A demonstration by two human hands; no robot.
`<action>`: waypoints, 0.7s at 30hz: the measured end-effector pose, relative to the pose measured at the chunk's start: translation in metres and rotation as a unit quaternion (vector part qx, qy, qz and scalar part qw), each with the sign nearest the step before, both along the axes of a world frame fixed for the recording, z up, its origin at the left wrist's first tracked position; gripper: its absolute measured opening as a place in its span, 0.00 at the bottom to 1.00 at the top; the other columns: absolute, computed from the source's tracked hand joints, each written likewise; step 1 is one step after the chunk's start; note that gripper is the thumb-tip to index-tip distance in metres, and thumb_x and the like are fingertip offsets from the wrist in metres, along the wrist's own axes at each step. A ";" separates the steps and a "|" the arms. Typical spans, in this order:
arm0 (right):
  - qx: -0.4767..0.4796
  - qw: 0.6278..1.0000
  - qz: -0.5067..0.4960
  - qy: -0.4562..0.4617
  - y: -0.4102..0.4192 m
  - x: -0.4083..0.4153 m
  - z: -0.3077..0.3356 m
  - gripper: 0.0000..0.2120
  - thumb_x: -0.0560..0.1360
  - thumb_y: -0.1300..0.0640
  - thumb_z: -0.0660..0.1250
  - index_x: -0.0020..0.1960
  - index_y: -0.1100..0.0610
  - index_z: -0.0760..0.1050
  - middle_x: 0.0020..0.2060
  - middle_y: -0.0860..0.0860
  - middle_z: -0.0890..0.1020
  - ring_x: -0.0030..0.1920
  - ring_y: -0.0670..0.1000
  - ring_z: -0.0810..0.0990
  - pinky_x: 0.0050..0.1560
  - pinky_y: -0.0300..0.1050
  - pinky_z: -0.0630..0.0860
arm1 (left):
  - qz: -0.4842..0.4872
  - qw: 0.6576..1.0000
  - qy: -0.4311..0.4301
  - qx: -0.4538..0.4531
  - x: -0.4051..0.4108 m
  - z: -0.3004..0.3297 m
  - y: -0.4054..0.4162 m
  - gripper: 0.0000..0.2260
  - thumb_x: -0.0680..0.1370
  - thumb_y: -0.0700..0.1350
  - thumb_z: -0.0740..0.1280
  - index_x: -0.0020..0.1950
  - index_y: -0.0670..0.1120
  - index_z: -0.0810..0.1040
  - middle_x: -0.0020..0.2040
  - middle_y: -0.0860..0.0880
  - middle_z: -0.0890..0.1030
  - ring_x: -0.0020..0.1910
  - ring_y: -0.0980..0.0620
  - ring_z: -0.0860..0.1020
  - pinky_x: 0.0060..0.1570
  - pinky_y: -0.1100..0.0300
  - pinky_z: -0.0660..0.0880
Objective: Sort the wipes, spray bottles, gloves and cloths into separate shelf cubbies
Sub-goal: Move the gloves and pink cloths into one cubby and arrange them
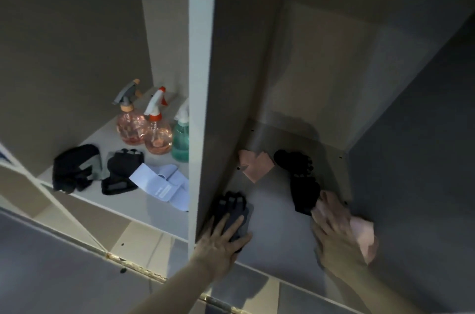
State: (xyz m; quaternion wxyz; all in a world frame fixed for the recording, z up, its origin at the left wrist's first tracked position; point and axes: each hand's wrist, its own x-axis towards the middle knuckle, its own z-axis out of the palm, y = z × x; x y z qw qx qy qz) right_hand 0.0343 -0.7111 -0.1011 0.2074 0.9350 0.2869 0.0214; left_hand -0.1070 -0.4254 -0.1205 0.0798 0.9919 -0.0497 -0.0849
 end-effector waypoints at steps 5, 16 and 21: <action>0.036 0.991 -0.126 0.012 -0.023 0.000 0.001 0.26 0.62 0.51 0.51 0.46 0.63 0.82 0.47 0.65 0.82 0.54 0.65 0.72 0.59 0.65 0.65 | 0.007 0.999 0.047 0.018 0.002 0.006 0.004 0.24 0.81 0.56 0.49 0.76 0.62 0.44 0.78 0.54 0.37 0.77 0.43 0.39 0.75 0.45 0.41; 0.324 0.939 0.090 0.067 0.156 -0.139 0.080 0.10 0.65 0.46 0.59 0.42 0.43 0.77 0.37 0.43 0.77 0.42 0.44 0.77 0.37 0.39 0.71 | 0.040 0.957 -0.211 -0.197 -0.077 0.084 0.045 0.13 0.71 0.52 0.63 0.55 0.55 0.76 0.49 0.54 0.81 0.42 0.54 0.81 0.32 0.65 0.75; 0.402 0.898 0.120 0.135 0.261 -0.199 0.116 0.11 0.68 0.47 0.61 0.49 0.43 0.74 0.43 0.41 0.77 0.46 0.41 0.74 0.43 0.35 0.69 | 0.236 0.922 -0.224 -0.211 -0.130 0.112 0.158 0.16 0.72 0.52 0.62 0.60 0.56 0.75 0.55 0.54 0.78 0.47 0.51 0.81 0.41 0.54 0.80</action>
